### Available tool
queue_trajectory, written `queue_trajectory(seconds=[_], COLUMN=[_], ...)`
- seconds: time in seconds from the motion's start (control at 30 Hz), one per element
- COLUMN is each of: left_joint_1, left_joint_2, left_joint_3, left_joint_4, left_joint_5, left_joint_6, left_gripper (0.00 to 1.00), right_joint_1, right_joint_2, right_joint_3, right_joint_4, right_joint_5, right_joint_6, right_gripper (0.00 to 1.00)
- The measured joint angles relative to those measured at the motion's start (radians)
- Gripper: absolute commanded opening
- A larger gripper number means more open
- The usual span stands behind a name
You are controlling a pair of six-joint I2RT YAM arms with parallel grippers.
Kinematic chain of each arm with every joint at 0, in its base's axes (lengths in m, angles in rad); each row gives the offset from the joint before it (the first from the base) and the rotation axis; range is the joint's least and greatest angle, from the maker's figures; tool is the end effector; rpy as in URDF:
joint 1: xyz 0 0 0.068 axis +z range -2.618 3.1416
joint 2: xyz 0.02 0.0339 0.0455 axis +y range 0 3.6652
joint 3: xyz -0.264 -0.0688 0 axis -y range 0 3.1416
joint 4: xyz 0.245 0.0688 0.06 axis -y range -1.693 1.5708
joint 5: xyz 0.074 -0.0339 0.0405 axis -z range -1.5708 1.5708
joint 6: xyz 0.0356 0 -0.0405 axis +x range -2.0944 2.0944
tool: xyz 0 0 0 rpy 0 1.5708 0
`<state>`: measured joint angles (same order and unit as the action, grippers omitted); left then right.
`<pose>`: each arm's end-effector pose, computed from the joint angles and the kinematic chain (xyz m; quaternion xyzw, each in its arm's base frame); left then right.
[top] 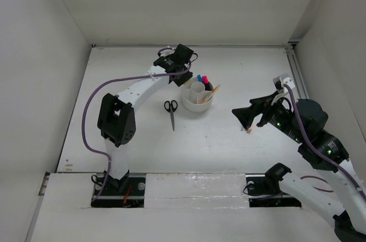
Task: Sort the stationery into containers
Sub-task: Place the stationery in the storage box.
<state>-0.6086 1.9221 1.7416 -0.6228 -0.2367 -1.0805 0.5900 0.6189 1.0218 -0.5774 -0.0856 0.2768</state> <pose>0.3642 -0.2436 0.2983 -0.2582 0.8849 -0.2053 0.3287 0.0936 0.0663 0.3989 -0.1465 0.7517 0.2994 0.5691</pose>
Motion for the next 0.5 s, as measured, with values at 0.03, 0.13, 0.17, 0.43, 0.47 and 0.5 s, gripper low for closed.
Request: queue_trajectory(seconds=[0.03,0.13,0.17,0.43,0.47,0.5], left_joint_1=[0.001,0.002,0.002,0.002,0.002,0.002], left_joint_2=[0.008,0.031,0.038,0.077,0.079,0.079], left_joint_3=[0.0,0.0,0.0,0.002,0.002,0.002], left_joint_4=[0.002,0.016,0.023,0.06,0.06,0.061], left_joint_5=[0.004,0.02,0.027,0.065,0.066,0.068], left_joint_6=[-0.002,-0.002,-0.001,0.005,0.005,0.006], left_gripper=[0.0,0.0,0.0,0.0,0.0,0.0], right_joint_1=[0.0,0.0,0.0,0.0,0.0,0.0], right_joint_2=[0.0,-0.001,-0.001,0.003,0.003,0.004], right_joint_3=[0.0,0.0,0.0,0.0,0.0,0.0], right_joint_4=[0.001,0.0,0.0,0.001,0.001,0.001], right_joint_5=[0.0,0.0,0.0,0.0,0.0,-0.001], right_joint_6=[0.002,0.004,0.005,0.007,0.007,0.007], right_gripper=[0.99,0.99,0.99,0.99,0.99,0.99])
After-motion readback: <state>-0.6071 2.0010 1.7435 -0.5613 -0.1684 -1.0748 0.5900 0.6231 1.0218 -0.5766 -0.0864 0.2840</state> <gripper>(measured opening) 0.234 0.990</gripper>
